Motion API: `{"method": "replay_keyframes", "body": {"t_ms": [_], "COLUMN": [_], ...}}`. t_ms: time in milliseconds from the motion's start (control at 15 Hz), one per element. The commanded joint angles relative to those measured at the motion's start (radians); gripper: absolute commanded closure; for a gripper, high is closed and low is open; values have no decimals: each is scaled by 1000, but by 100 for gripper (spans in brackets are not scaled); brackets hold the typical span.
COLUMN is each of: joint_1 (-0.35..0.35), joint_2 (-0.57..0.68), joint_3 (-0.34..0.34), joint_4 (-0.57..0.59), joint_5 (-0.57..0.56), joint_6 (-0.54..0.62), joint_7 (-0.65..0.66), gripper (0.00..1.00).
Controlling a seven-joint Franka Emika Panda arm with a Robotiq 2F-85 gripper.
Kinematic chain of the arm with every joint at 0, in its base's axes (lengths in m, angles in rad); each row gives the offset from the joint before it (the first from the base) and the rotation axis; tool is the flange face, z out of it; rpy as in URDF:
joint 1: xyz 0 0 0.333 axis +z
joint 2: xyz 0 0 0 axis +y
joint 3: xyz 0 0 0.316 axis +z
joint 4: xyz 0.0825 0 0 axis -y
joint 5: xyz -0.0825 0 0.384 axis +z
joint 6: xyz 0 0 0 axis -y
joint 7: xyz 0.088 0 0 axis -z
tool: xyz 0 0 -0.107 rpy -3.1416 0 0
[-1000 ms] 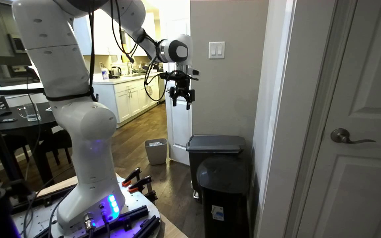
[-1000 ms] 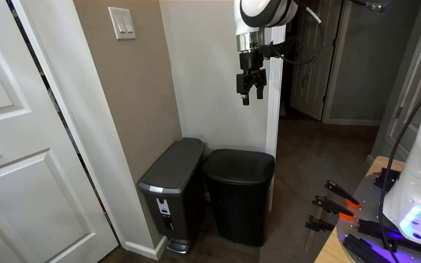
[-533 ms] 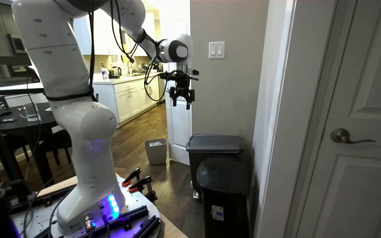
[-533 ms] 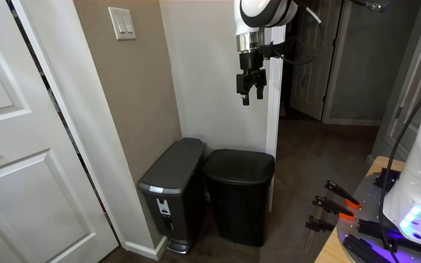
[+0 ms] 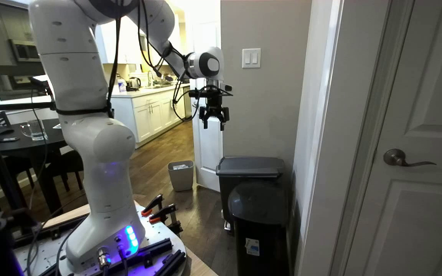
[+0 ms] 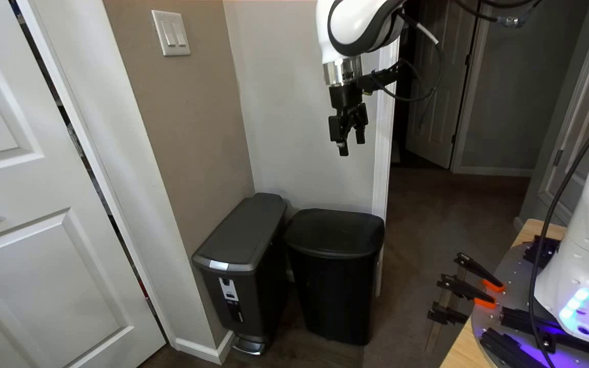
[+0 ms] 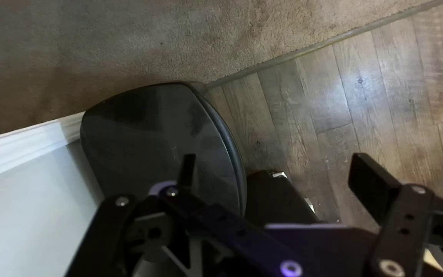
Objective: Open the bin
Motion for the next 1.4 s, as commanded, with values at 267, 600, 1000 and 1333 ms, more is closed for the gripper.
{"method": "replay_keyframes", "body": {"t_ms": [267, 600, 1000, 1333], "joint_1": [55, 67, 70, 70], "joint_2": [346, 427, 492, 492], "joint_3": [17, 8, 1, 1], "joint_4": [246, 310, 372, 372], "joint_5": [-133, -104, -103, -103], "joint_6": [120, 117, 116, 116], "joint_7": [42, 19, 18, 18], "gripper": [0, 0, 0, 0]}}
